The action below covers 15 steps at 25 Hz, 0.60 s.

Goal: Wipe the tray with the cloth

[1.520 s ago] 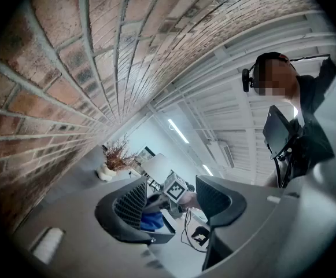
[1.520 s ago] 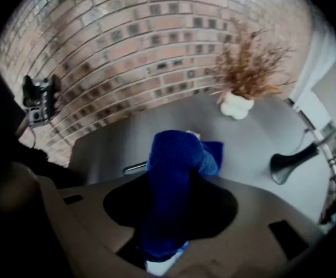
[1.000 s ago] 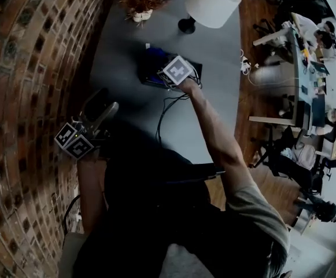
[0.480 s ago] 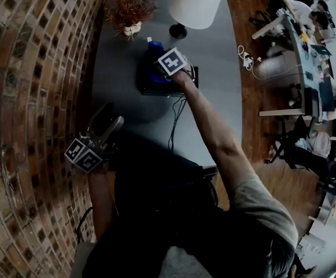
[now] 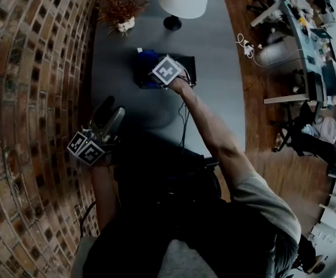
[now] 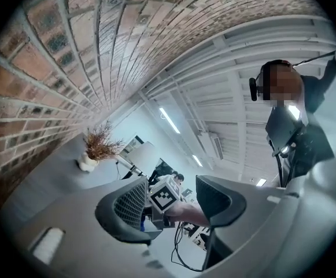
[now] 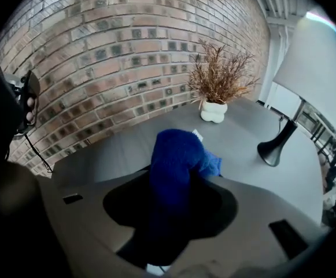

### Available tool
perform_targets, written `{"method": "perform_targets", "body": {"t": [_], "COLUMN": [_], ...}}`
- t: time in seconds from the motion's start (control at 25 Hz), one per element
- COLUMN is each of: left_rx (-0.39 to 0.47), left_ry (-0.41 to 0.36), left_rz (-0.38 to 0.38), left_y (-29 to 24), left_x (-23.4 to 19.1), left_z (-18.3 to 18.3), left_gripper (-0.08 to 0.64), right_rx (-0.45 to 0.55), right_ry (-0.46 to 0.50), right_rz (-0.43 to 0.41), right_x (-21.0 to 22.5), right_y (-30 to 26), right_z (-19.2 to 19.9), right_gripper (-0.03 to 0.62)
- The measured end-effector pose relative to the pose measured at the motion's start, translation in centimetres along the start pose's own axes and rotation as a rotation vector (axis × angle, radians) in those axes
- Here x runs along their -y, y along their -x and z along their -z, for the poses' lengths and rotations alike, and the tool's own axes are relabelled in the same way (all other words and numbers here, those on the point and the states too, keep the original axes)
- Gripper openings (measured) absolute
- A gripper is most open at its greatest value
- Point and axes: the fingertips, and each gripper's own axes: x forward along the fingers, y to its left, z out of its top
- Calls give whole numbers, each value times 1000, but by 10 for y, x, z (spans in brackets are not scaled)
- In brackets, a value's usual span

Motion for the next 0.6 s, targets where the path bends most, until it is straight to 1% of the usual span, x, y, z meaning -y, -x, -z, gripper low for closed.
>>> {"method": "perform_targets", "body": {"t": [0.16, 0.28, 0.4, 0.6], "left_rx": [-19, -29, -33, -35], "left_ry": [6, 3, 2, 15], "left_rz": [21, 35, 40, 40], "left_y": [-7, -12, -14, -15], "left_x": [10, 17, 18, 15], "left_z": [7, 7, 8, 12], "left_gripper": [255, 255, 255, 255], "right_rx": [-13, -17, -11, -11], "right_ry": [8, 31, 54, 70], "right_rz": [-16, -6, 7, -13], "right_x": [-15, -20, -23, -35], "right_y": [5, 7, 10, 10], "right_z": [11, 16, 17, 23], "right_gripper": [181, 181, 181, 182]}}
